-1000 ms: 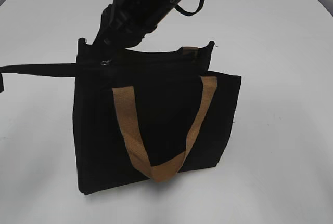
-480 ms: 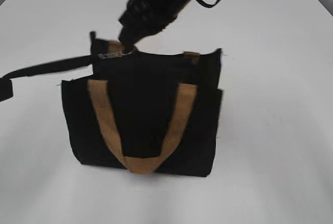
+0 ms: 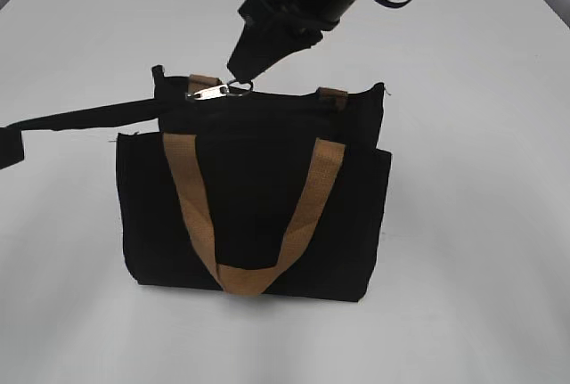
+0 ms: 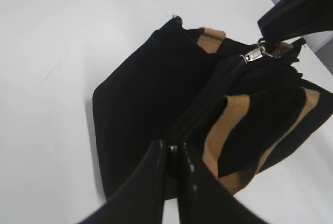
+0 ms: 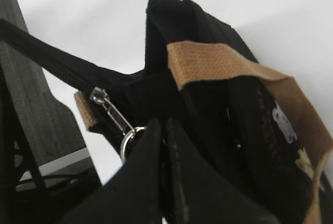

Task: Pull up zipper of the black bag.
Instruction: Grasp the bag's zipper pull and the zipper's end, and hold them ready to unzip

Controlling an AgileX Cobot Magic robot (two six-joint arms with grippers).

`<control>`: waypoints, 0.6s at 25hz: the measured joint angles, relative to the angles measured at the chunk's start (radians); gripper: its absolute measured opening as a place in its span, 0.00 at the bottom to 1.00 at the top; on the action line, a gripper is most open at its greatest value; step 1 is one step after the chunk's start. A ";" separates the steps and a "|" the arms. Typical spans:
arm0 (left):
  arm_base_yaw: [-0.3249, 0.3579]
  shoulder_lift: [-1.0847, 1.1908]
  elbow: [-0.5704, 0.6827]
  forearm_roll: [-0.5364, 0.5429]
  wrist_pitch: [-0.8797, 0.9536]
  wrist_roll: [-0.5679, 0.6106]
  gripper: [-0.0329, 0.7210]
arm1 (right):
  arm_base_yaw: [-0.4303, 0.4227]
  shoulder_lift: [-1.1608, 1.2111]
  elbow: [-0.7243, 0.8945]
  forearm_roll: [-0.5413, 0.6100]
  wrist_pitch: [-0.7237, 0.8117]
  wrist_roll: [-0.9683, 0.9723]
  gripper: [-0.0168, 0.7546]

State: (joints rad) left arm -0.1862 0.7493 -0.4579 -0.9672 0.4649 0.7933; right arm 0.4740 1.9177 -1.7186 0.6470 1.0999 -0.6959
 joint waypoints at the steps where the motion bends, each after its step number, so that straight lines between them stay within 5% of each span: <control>1: 0.000 0.000 0.000 -0.002 -0.001 0.000 0.08 | -0.008 -0.001 0.000 -0.001 0.022 0.014 0.02; 15: 0.000 0.164 -0.002 0.028 -0.261 0.000 0.08 | -0.275 -0.094 0.000 -0.211 0.114 0.183 0.02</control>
State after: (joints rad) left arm -0.1862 0.9136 -0.4597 -0.9390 0.2041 0.7933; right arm 0.1985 1.8241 -1.7186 0.4355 1.2141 -0.5134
